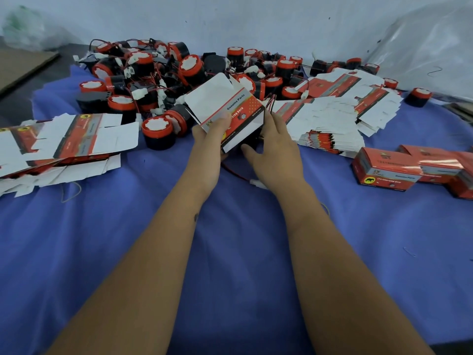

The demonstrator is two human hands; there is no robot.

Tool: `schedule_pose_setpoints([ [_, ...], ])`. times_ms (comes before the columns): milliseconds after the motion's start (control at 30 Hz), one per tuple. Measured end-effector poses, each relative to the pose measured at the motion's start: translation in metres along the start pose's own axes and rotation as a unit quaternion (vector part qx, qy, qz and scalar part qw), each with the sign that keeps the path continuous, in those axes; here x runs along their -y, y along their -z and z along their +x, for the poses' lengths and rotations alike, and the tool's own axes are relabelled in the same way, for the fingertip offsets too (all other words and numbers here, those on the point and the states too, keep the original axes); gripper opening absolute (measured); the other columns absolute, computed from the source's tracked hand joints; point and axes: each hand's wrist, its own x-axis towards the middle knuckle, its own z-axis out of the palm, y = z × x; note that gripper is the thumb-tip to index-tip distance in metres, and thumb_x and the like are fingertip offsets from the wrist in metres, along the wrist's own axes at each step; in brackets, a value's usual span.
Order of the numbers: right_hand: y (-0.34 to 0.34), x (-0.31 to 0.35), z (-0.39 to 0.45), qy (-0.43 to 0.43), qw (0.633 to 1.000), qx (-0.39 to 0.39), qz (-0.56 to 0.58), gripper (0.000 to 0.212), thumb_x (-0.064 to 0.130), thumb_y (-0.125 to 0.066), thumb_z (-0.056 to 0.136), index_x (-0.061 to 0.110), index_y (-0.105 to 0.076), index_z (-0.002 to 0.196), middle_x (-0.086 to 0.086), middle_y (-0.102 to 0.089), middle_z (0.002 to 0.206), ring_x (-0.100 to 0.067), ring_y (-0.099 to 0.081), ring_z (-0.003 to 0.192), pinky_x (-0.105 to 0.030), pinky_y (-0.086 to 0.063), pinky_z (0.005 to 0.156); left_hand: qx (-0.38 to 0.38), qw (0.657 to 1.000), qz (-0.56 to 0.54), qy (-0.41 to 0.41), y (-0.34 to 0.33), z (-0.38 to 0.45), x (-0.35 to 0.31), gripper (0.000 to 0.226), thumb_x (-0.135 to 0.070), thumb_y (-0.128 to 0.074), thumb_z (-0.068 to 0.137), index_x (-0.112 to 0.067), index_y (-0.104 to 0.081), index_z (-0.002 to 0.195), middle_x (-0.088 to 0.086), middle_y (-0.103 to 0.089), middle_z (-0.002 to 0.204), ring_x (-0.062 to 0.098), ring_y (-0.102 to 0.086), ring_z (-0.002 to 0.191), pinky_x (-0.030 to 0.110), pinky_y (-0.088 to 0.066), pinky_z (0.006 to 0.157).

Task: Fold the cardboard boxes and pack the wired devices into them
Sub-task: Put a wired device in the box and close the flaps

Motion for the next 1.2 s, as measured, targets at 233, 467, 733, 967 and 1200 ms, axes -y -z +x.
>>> schedule_pose_setpoints([
  [233, 0.010, -0.006, 0.000, -0.081, 0.983, -0.107, -0.122, 0.042, 0.056, -0.066, 0.081, 0.014, -0.062, 0.086, -0.007, -0.054, 0.104, -0.026, -0.048, 0.101, -0.037, -0.039, 0.084, -0.086, 0.981, 0.167, -0.048, 0.015, 0.003, 0.001, 0.055, -0.062, -0.062, 0.073, -0.032, -0.037, 0.111, -0.026, -0.056, 0.106, -0.006, -0.056, 0.100, 0.026, -0.050, 0.082],
  [467, 0.004, -0.007, -0.003, -0.040, 0.995, -0.083, 0.041, 0.073, 0.029, -0.074, 0.075, 0.018, -0.041, 0.139, -0.005, -0.050, 0.130, -0.026, -0.042, 0.114, -0.036, -0.038, 0.093, -0.099, 0.927, 0.346, -0.104, 0.035, 0.002, -0.007, 0.059, -0.047, -0.082, 0.073, -0.029, -0.041, 0.112, -0.025, -0.055, 0.094, -0.001, -0.056, 0.087, 0.003, -0.039, 0.058],
  [733, -0.007, -0.004, -0.001, -0.046, 0.995, 0.005, -0.091, 0.082, 0.062, -0.058, 0.085, 0.032, -0.022, 0.153, -0.003, -0.043, 0.134, -0.028, -0.035, 0.125, -0.041, -0.026, 0.100, -0.174, 0.940, 0.247, -0.157, 0.019, -0.010, -0.026, 0.059, -0.041, -0.076, 0.071, -0.024, -0.045, 0.118, -0.017, -0.061, 0.103, 0.007, -0.063, 0.099, 0.017, -0.048, 0.073],
  [967, -0.009, -0.004, 0.000, -0.037, 0.994, -0.106, -0.013, 0.075, 0.045, -0.077, 0.076, 0.014, -0.047, 0.137, -0.008, -0.037, 0.143, -0.027, -0.035, 0.129, -0.035, -0.030, 0.104, -0.088, 0.980, -0.172, 0.039, -0.012, -0.013, -0.021, 0.047, -0.043, -0.052, 0.097, -0.024, -0.050, 0.140, 0.002, -0.064, 0.129, 0.017, -0.061, 0.120, 0.037, -0.046, 0.105],
  [1200, -0.010, 0.006, 0.001, 0.025, 0.978, 0.013, 0.207, 0.086, 0.016, -0.075, 0.075, 0.027, -0.033, 0.149, 0.007, -0.050, 0.129, -0.011, -0.047, 0.119, -0.021, -0.042, 0.095, -0.020, 0.980, -0.176, 0.085, -0.012, -0.010, -0.013, 0.045, -0.045, -0.046, 0.098, -0.019, -0.060, 0.132, 0.004, -0.072, 0.119, 0.019, -0.065, 0.116, 0.034, -0.047, 0.105],
])
